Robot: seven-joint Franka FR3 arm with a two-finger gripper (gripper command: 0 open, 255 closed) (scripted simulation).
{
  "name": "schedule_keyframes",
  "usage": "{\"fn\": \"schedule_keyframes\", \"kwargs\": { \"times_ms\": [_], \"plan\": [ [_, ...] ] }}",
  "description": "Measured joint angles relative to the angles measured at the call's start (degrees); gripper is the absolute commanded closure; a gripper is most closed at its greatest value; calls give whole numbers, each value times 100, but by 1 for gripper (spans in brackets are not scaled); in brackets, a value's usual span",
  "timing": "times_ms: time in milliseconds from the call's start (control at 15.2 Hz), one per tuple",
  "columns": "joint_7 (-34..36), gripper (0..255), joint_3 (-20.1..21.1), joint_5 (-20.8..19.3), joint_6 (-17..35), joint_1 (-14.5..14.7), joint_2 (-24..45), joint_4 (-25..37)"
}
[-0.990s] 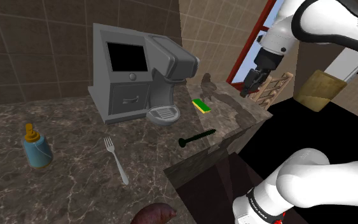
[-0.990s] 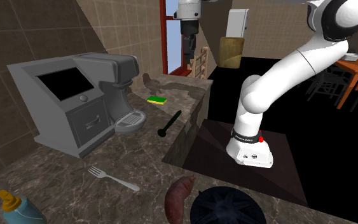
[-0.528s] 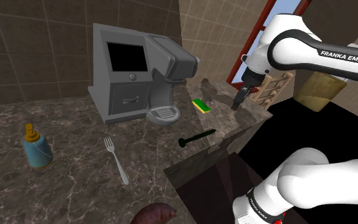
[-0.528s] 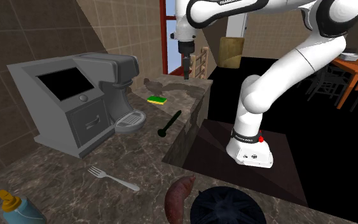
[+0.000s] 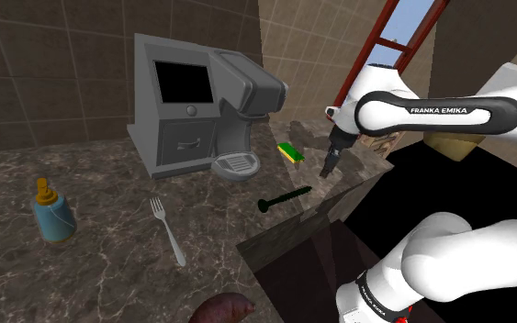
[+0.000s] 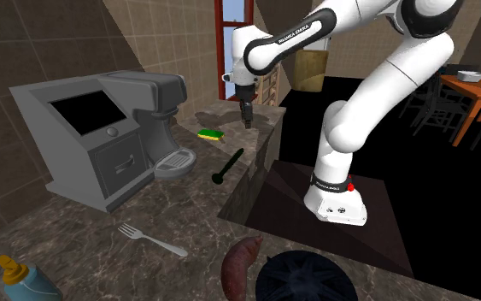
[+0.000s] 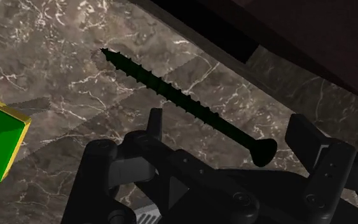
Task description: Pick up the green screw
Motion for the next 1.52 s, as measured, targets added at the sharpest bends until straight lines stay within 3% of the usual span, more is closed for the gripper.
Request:
{"fn": "schedule_keyframes", "kwargs": {
  "times_ms": [330,726,1320,1386,1518],
  "plan": [
    [-825,0,-408,-200,1210,139,959,-208],
    [-1980,0,-845,-75,2666,401,2498,-68],
    [-2446,0,-920,296,3674,498,3492,-90],
    [-2462,255,-918,318,3711,499,3533,-85],
    [-2473,255,-918,333,3738,499,3561,-83]
  ]
}}
